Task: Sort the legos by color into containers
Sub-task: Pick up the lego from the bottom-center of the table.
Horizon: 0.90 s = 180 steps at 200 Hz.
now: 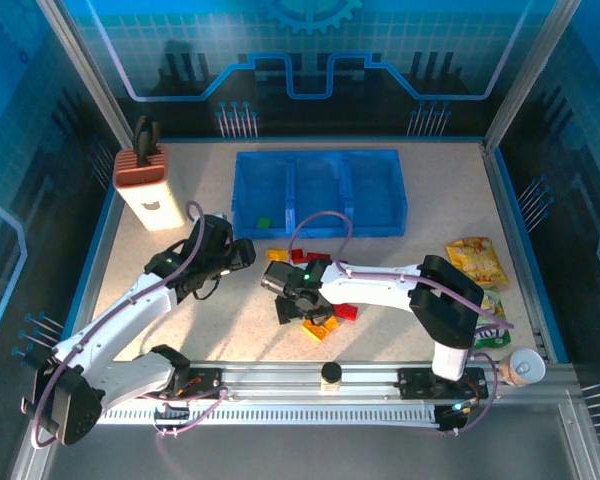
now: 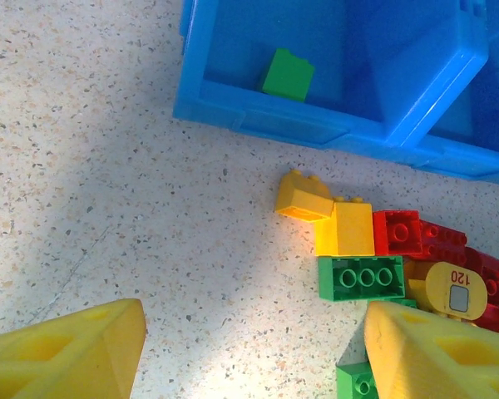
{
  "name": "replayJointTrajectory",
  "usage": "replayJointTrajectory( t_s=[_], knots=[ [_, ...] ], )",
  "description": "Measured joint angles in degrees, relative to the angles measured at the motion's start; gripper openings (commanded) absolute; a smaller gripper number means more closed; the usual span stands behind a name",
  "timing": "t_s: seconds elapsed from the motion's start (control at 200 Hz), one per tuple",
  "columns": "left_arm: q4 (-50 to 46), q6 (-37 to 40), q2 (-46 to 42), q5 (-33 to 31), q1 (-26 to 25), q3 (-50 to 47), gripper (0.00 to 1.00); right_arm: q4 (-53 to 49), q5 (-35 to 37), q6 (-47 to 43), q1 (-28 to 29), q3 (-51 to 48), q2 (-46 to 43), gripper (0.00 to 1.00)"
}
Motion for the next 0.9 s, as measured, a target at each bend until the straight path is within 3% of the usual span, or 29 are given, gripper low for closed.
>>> replayJointTrajectory(
  t_s=[0.395, 0.71, 0.9],
  knots=[
    [0.0, 0.0, 0.0, -1.3, 0.0, -0.1, 0.72, 1.2, -0.1, 1.4, 0.0, 0.1, 2.3, 0.79],
    [0.3, 0.0, 0.3, -1.7, 0.0, -1.1, 0.72, 1.9, 0.0, 2.4, 0.0, 0.2, 4.0, 0.62],
    [0.4, 0.0, 0.3, -2.2, 0.0, -1.1, 0.71, 1.2, 0.4, 2.4, 0.0, 0.8, 4.0, 0.58]
  ],
)
